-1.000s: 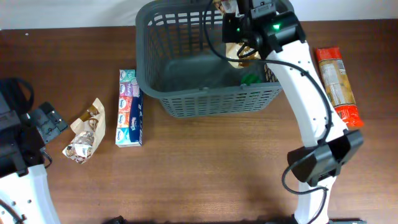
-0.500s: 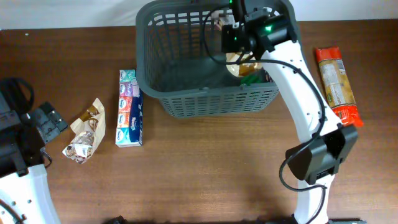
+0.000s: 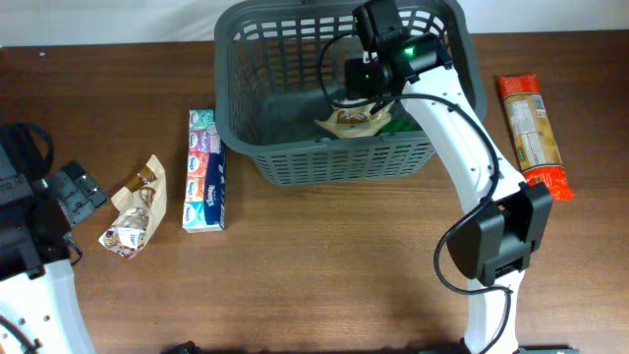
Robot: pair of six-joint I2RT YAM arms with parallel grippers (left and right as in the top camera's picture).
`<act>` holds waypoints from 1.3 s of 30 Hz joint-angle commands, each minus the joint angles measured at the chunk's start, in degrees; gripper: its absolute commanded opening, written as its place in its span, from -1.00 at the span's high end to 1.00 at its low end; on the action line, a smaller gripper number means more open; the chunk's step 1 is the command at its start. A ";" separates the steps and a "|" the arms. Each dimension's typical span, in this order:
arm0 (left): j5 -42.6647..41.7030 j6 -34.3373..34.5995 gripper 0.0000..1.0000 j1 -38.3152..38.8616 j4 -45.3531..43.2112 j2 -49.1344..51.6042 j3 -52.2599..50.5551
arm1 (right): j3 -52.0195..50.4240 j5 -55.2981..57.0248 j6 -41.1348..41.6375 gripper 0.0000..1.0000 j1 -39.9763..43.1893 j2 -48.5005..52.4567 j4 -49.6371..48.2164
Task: Pack container
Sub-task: 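Release the rice bag into the basket and withdraw right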
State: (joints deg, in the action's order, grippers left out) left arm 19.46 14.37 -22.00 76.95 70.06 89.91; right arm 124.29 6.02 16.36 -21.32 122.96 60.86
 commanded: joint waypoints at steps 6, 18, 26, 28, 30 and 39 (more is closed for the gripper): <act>-0.26 -0.11 -0.98 -0.35 -0.15 -0.66 0.90 | 2.29 0.70 -1.57 -0.82 0.07 -1.33 0.55; -0.24 -0.11 -0.99 -0.35 -0.13 -0.66 0.90 | 30.62 5.16 -6.23 -0.98 7.30 -5.29 18.60; -0.24 -0.11 -0.99 -0.35 -0.13 -0.66 0.90 | 44.22 5.22 -16.94 -0.98 16.87 -5.40 30.77; -0.24 -0.11 -0.99 -0.35 -0.13 -0.66 0.90 | 44.28 5.22 -18.58 -0.98 19.39 -5.46 32.04; -0.24 -0.11 -0.99 -0.35 -0.15 -0.66 0.90 | 44.26 5.33 -19.61 -0.98 22.03 -5.44 34.23; -0.24 -0.11 -0.99 -0.35 -0.13 -0.66 0.90 | 43.71 6.69 -19.61 -0.98 34.38 -5.09 36.44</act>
State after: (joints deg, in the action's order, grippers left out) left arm 19.46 14.37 -22.00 76.95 70.06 89.91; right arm 168.13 11.57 -2.39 9.32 117.27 96.97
